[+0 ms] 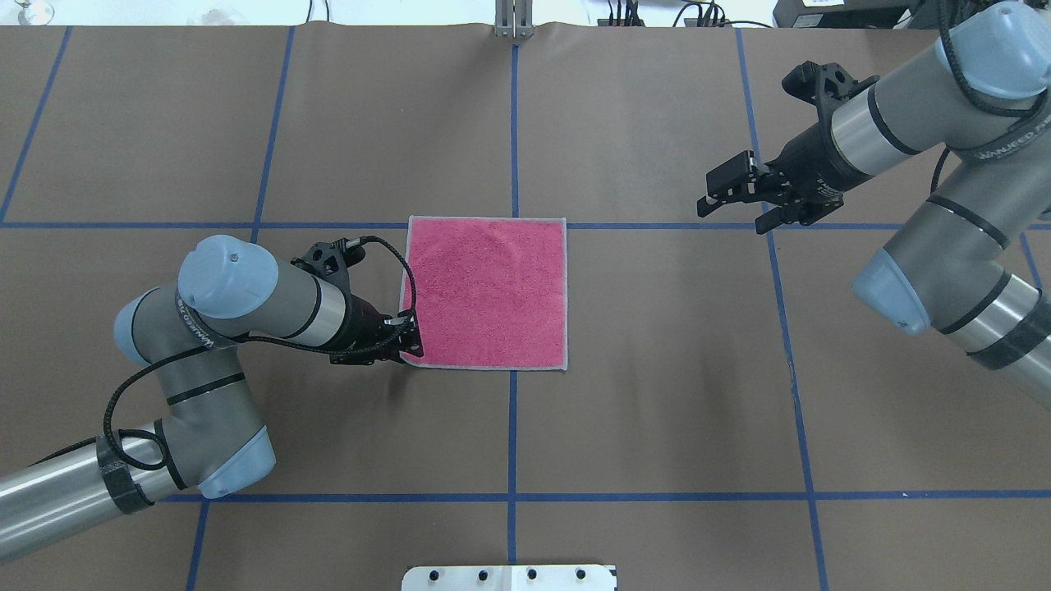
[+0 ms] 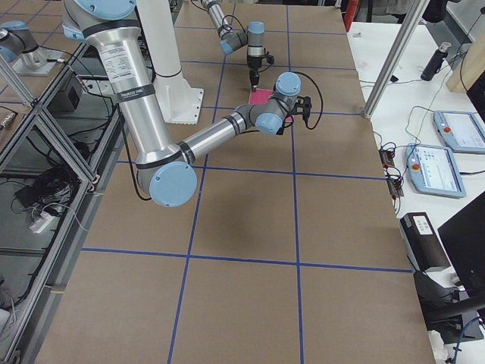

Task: Fold towel twice with both arms
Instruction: 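Grasp the towel corner nearest the robot with the left gripper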

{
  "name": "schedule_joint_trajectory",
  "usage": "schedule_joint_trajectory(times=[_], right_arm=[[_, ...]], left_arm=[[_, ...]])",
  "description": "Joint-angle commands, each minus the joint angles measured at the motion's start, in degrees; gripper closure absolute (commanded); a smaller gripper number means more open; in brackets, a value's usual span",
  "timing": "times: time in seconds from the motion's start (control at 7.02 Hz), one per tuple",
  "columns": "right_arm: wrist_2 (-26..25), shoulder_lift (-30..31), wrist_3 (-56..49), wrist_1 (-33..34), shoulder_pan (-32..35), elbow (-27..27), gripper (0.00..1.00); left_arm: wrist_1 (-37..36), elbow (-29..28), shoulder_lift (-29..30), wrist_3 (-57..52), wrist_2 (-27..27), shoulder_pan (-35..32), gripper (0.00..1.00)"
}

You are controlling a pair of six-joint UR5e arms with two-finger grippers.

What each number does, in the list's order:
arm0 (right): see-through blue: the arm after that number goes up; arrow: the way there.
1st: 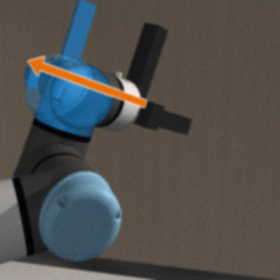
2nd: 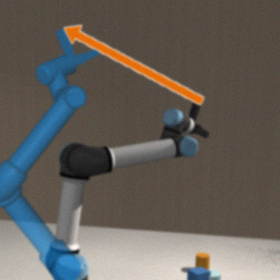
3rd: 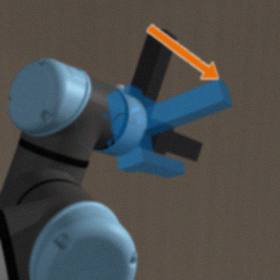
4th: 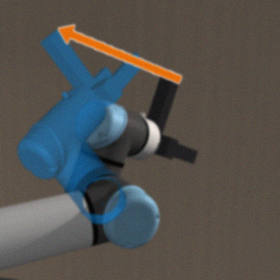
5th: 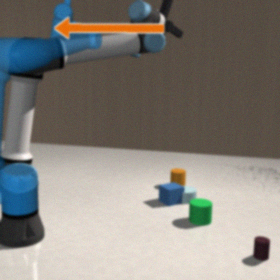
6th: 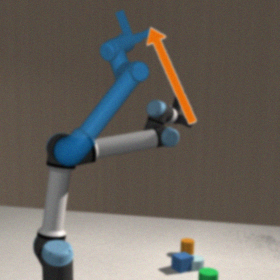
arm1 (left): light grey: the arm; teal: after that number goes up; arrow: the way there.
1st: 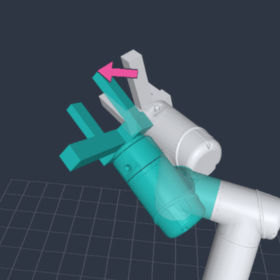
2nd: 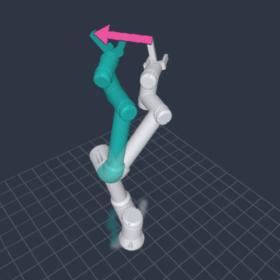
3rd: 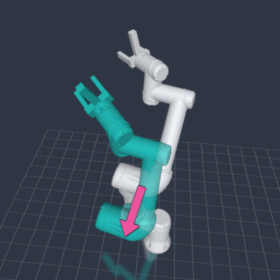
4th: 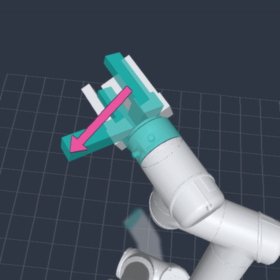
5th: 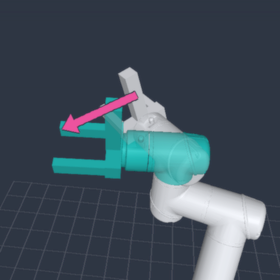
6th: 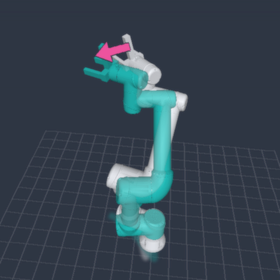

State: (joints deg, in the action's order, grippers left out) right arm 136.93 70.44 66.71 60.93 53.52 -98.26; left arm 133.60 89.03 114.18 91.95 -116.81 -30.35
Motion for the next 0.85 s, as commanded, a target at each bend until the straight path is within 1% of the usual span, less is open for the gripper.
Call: schedule_joint_trajectory(times=[0.0,0.28,0.43,0.57,0.71], right_arm=[[0.1,0.0,0.0,0.1,0.0,0.0,0.00],[0.1,0.0,0.0,0.1,0.0,0.0,0.00],[0.0,0.0,0.1,0.0,0.0,0.0,0.00],[-0.1,0.0,0.3,0.1,-0.1,0.1,0.00],[-0.3,0.0,4.4,-0.1,-1.6,-0.1,0.01]], left_arm=[[-0.2,0.2,0.1,0.1,0.0,0.0,1.00],[-0.3,0.9,0.1,0.2,-0.2,0.0,1.00],[-1.9,2.5,0.1,0.9,-0.2,-0.1,1.00],[-5.3,5.0,0.2,2.3,-0.3,0.0,1.00],[-6.0,5.9,0.2,2.4,-0.2,0.0,1.00]])
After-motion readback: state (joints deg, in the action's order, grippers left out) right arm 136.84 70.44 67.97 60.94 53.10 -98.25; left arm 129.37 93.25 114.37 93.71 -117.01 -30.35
